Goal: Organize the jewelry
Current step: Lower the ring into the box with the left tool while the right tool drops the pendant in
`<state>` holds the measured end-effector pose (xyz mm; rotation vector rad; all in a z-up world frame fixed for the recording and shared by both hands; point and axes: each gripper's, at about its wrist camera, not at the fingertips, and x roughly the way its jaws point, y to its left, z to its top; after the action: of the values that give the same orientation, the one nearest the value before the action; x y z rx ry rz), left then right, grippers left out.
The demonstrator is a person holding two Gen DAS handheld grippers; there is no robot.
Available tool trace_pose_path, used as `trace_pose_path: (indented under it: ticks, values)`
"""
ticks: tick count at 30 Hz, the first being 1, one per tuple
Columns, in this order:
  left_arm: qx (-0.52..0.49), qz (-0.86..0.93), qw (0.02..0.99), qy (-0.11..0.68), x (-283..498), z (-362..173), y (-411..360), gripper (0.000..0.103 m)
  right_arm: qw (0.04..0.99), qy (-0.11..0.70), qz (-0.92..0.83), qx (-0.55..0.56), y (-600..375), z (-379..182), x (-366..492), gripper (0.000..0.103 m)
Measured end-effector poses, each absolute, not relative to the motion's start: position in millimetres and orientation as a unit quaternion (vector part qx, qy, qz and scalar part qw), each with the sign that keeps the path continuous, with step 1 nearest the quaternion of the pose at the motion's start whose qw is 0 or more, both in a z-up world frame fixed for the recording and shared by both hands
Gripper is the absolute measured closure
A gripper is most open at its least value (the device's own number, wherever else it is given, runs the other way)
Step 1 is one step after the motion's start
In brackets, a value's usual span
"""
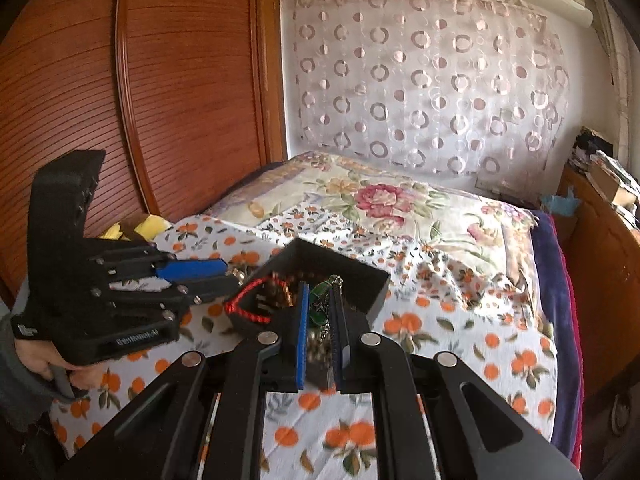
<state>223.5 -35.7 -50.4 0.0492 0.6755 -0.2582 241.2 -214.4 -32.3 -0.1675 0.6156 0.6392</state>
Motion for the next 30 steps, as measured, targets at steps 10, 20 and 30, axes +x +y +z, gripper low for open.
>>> trace_pose_path:
  ticks: [10, 20, 30]
  values:
    - [0.028, -0.125, 0.931, 0.343, 246.8, -62.7, -36.5, 0.085, 0.893, 0.31, 0.316, -0.087, -197.0, -52.0, 278.2, 0.092]
    - [0.029, -0.123, 0.928, 0.35, 258.8, -67.4, -36.9, 0.085, 0.889, 0.332, 0.301, -0.089, -195.5, -72.5, 313.1, 0.091]
    - [0.036, -0.124, 0.926, 0.354, 279.7, -70.8, -45.8, 0.085, 0.893, 0.336, 0.29, -0.077, -214.0, -74.7, 298.7, 0.09]
